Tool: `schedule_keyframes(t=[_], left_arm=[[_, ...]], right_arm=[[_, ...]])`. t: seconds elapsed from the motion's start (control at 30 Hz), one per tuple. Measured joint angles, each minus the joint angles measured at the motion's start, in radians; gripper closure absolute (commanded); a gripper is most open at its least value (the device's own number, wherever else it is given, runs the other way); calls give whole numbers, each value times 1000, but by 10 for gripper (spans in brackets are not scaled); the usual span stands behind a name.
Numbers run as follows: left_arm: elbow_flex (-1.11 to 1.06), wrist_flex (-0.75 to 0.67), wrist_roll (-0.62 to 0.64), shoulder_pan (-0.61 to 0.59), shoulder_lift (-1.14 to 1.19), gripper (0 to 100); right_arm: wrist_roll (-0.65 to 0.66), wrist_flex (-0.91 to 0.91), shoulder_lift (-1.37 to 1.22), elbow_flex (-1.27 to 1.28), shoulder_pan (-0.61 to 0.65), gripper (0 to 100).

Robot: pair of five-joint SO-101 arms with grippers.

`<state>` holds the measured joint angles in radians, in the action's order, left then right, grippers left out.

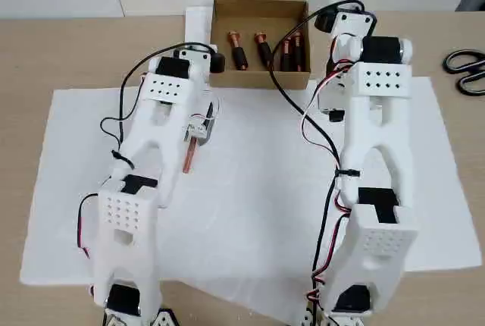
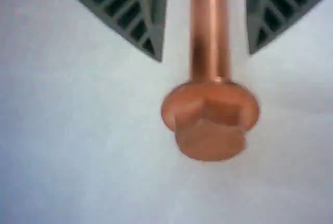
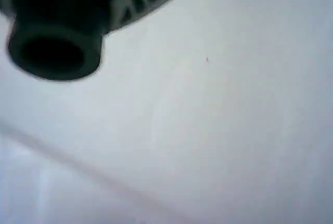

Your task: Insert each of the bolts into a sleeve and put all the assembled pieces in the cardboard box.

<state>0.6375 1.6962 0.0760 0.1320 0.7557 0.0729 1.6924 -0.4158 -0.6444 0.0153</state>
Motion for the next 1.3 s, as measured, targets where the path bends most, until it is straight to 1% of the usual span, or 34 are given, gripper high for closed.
schedule_keyframes(t=[0.27, 0.33, 0.43, 0.6, 0.67, 0.77, 0.9, 1.0, 1.17, 1.3], left_arm=[[0, -41, 0, 0, 40, 904], [0, -43, 0, 0, 44, 927], [2, -44, 0, 5, 44, 998], [5, -44, 2, 5, 44, 995], [35, -34, 0, 3, 48, 995], [132, 23, 2, 3, 48, 995], [238, 32, 2, 3, 44, 995], [239, 41, 2, 3, -8, 995], [222, 43, 2, 2, -181, 995], [170, 43, 2, 2, -293, 995]], right_arm=[[0, 0, 0, 0, 0, 995], [0, 0, 0, 0, 0, 995], [0, 0, 0, 0, 0, 995], [0, 0, 0, 0, 0, 995], [0, 0, 0, 0, 0, 995], [0, 0, 0, 0, 0, 995], [0, 0, 0, 0, 0, 995], [0, 0, 0, 0, 0, 995], [0, 0, 5, 0, 9, 995], [0, 3, 97, 0, 32, 995]])
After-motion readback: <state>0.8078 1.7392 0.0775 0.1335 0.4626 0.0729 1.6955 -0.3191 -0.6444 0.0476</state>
